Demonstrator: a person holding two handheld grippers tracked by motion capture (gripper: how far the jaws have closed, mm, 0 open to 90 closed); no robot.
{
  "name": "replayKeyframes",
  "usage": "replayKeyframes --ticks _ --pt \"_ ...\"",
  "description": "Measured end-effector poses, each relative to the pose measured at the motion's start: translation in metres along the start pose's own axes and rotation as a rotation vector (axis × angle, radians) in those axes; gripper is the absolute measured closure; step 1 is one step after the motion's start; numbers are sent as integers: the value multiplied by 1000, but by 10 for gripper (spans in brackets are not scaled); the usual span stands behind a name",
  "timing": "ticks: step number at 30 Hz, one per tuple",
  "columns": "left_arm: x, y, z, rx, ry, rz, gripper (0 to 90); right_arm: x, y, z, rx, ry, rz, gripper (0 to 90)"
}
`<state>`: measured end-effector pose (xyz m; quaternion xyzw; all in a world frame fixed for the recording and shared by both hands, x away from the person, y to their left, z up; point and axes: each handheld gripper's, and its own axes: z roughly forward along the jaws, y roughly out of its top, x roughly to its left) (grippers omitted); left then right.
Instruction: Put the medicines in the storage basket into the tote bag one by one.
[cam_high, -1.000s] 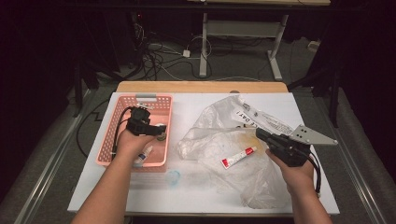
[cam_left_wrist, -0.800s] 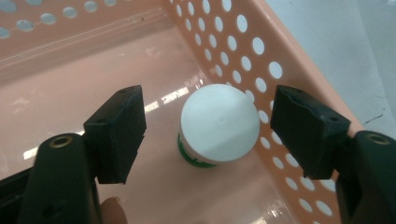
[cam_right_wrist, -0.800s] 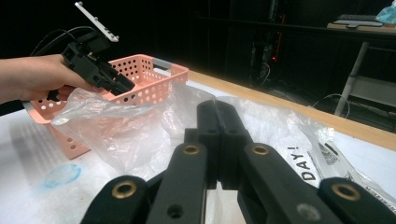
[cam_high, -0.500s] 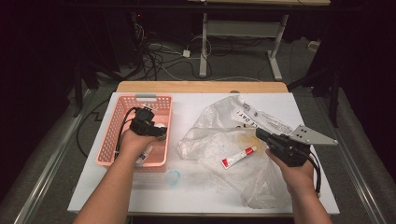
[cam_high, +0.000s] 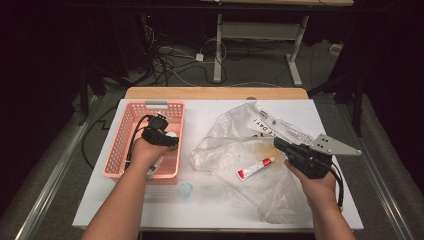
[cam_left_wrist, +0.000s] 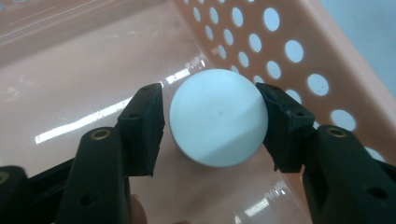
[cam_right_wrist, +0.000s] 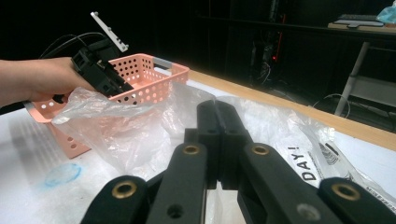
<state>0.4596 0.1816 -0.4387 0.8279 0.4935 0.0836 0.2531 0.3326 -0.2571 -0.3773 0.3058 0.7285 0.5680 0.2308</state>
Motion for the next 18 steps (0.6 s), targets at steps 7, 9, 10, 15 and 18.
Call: replayKeyframes --ticks 7,9,10,15,18 --pt "0 1 4 6 -1 0 476 0 0 0 -2 0 1 900" --pt "0 1 4 5 1 1 479 0 0 0 -2 0 1 900" --pt "0 1 4 7 3 6 480 0 0 0 -1 1 -2 900" --pt "-1 1 4 5 10 10 486 0 0 0 0 -1 -2 900" --pt "-1 2 3 7 21 9 488 0 0 1 2 0 -4 900"
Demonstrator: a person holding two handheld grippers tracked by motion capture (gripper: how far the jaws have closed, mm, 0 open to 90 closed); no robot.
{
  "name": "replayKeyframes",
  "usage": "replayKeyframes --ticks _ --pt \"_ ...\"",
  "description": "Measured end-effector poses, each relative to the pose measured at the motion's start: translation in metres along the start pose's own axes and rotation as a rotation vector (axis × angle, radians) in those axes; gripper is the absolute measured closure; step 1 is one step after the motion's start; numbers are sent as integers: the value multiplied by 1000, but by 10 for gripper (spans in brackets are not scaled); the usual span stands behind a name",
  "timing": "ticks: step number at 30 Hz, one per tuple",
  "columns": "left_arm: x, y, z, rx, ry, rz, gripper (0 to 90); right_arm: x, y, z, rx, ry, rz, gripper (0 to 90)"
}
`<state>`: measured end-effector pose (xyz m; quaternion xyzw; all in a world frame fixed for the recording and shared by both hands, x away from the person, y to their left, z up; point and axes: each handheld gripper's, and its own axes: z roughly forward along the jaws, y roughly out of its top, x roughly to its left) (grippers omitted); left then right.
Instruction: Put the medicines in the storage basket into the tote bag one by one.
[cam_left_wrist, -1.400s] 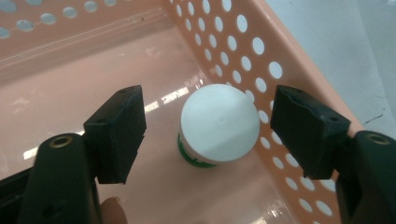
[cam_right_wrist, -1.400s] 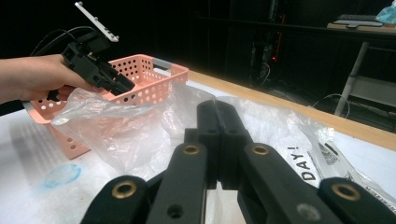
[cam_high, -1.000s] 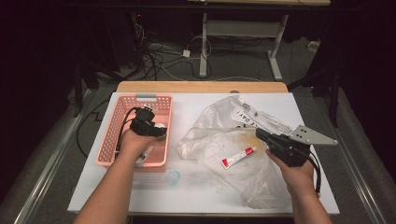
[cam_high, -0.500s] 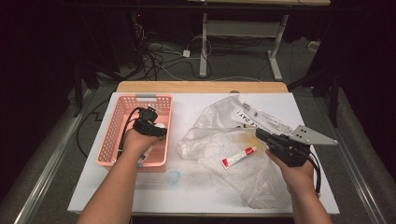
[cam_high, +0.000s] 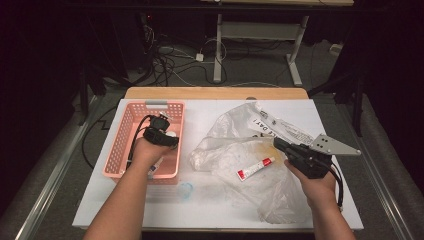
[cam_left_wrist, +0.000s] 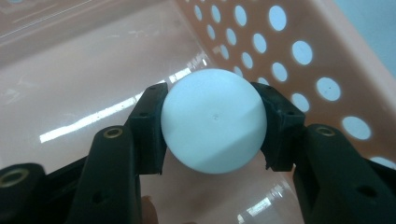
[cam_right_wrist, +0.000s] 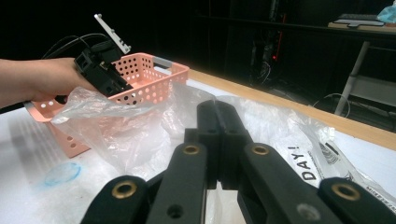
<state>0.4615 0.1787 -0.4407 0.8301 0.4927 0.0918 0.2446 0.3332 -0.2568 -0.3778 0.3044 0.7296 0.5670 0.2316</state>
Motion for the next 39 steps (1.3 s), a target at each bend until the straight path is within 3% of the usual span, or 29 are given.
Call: replayKeyframes --ticks 8,21,39 --pt "1 -2 -14 -40 10 -19 488 0 1 -2 -4 -4 3 900" --pt "-11 -8 -40 -115 14 7 488 0 2 -3 -7 -3 0 900" --pt "-23 -41 -66 -224 8 27 488 2 2 -2 -5 -1 -9 900"
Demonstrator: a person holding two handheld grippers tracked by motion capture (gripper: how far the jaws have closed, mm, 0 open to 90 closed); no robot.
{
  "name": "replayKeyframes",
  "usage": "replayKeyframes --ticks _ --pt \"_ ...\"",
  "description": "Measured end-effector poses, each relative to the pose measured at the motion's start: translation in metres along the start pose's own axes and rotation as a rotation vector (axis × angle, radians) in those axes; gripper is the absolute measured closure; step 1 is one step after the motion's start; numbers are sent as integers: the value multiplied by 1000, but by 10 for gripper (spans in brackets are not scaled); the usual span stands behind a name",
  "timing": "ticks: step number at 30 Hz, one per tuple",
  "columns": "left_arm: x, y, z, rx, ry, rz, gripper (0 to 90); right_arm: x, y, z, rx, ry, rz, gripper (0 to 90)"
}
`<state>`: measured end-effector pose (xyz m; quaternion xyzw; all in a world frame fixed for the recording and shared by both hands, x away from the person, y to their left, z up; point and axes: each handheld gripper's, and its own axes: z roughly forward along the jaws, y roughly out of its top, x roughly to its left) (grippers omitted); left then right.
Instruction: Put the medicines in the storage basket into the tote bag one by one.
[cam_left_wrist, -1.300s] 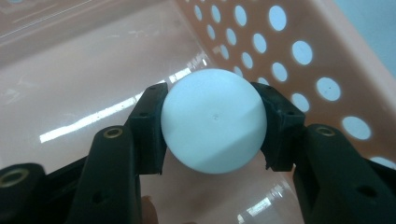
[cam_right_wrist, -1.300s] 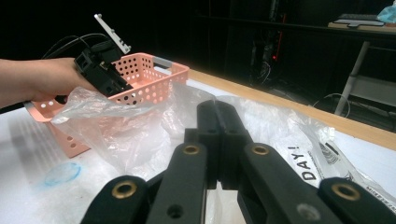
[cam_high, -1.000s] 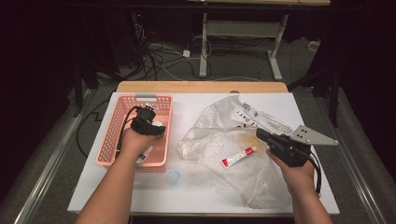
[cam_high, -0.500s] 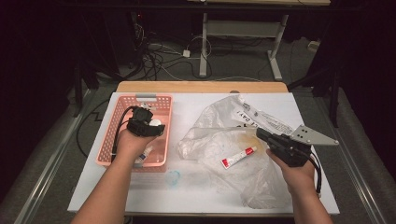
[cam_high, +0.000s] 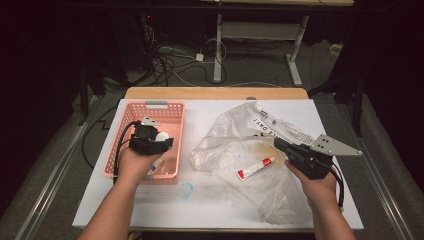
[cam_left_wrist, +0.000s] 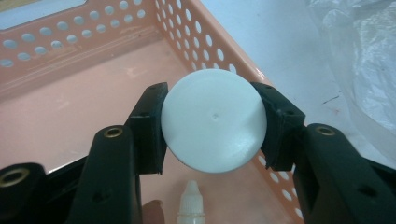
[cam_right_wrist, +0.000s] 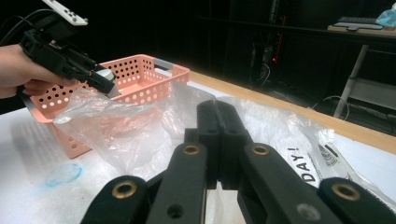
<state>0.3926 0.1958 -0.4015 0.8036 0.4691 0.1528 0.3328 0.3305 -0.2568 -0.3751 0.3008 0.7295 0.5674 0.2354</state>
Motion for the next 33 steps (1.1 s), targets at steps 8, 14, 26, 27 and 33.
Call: replayKeyframes --ticks 8,14,26,27,33 --pt "-8 -14 -12 -59 1 -1 488 0 0 0 2 2 2 900" --pt "-16 -25 -19 -100 17 10 489 0 0 0 1 4 0 900" --pt "-21 -44 -26 -152 -2 10 489 2 -1 2 9 4 -2 900" --pt "-20 -45 -26 -158 -5 7 489 2 -1 2 7 6 -2 900" --pt "-21 -49 -27 -180 1 9 489 2 -1 1 6 5 -5 900"
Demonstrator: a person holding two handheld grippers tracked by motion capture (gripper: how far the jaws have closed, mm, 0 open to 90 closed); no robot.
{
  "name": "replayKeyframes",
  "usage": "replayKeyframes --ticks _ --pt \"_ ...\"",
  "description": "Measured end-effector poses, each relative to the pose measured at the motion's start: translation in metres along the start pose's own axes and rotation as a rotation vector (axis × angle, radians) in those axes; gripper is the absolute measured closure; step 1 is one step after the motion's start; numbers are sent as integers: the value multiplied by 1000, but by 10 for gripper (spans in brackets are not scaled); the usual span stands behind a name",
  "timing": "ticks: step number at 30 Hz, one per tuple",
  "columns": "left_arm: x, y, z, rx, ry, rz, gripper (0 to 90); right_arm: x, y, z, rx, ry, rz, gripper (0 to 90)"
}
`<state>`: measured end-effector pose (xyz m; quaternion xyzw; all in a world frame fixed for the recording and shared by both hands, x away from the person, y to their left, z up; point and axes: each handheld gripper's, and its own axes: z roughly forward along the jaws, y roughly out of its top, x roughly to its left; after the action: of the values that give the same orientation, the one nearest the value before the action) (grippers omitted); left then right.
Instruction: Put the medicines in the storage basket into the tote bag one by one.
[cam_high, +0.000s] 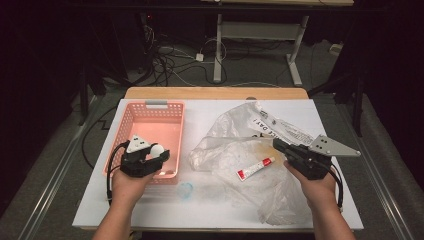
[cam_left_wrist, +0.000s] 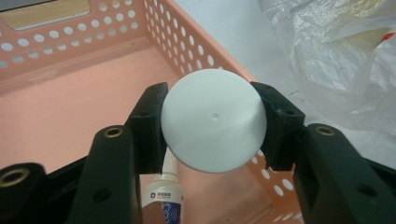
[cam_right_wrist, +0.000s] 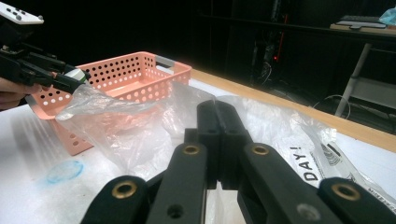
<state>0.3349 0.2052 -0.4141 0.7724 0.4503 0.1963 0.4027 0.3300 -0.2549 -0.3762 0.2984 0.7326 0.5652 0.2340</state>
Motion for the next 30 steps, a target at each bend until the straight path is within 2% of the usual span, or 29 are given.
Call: replayKeyframes --ticks 4,19,24,30 --pt "-3 1 -4 -34 5 5 489 -1 0 -1 -3 -1 5 900" --pt "-10 5 -12 -99 -15 14 489 0 0 -1 -1 1 1 900" --pt "-15 8 -16 -115 -44 13 490 1 0 -1 -1 1 0 900" --pt "-26 14 -21 -136 -69 46 489 1 0 -1 1 2 3 900"
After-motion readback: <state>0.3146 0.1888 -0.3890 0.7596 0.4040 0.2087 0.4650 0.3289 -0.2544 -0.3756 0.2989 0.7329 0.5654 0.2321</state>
